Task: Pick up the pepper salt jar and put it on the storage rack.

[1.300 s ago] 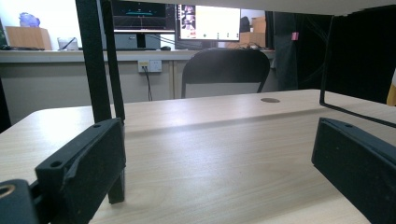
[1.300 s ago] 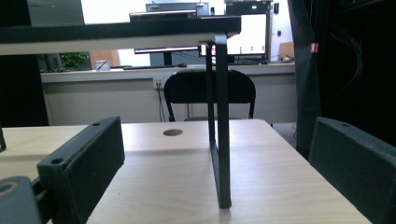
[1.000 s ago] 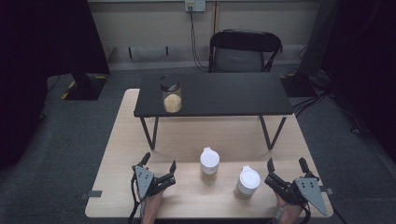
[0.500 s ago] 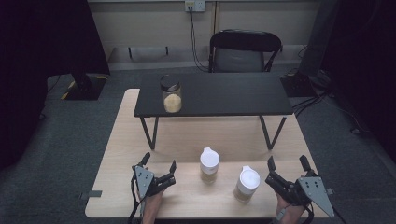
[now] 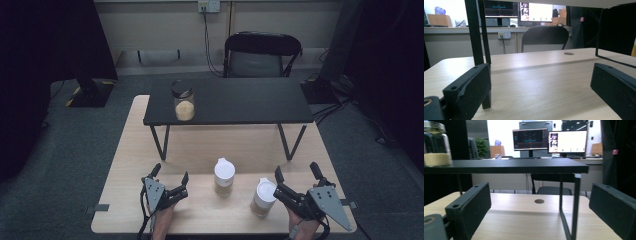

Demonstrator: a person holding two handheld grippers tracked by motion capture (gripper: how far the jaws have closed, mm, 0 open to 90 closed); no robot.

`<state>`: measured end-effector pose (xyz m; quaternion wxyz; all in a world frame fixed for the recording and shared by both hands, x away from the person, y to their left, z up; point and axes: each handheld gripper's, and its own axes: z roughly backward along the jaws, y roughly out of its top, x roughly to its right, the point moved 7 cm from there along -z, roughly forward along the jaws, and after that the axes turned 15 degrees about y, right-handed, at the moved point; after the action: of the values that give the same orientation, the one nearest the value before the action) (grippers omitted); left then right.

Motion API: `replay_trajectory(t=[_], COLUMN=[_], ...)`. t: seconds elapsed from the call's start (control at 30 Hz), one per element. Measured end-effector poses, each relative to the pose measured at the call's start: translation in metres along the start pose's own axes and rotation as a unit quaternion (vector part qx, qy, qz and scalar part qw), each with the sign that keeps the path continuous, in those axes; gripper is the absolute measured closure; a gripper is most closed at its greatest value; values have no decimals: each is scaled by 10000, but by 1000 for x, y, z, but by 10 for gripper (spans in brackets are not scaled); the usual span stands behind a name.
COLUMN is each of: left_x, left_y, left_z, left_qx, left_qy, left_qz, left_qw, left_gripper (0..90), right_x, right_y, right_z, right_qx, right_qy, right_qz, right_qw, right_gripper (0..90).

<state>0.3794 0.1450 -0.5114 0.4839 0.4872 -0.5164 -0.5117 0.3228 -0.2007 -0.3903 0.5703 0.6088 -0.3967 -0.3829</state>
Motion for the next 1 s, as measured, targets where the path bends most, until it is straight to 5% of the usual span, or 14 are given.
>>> replay_trajectory(t=[0.63, 1.0], left_x=[0, 0], left_y=[0, 0], left_z=[0, 0], left_qx=[-1, -1], left_qy=[3, 5], left_qz=[-1, -1], left_qw=[10000, 10000], left_gripper=[26, 27], right_x=[-62, -93], right_y=[25, 26], right_z=[-23, -38], right_qx=[31, 14], right_qy=[770, 995], right_qz=[236, 371], right_qw=[9967, 9943], right_gripper=[34, 41])
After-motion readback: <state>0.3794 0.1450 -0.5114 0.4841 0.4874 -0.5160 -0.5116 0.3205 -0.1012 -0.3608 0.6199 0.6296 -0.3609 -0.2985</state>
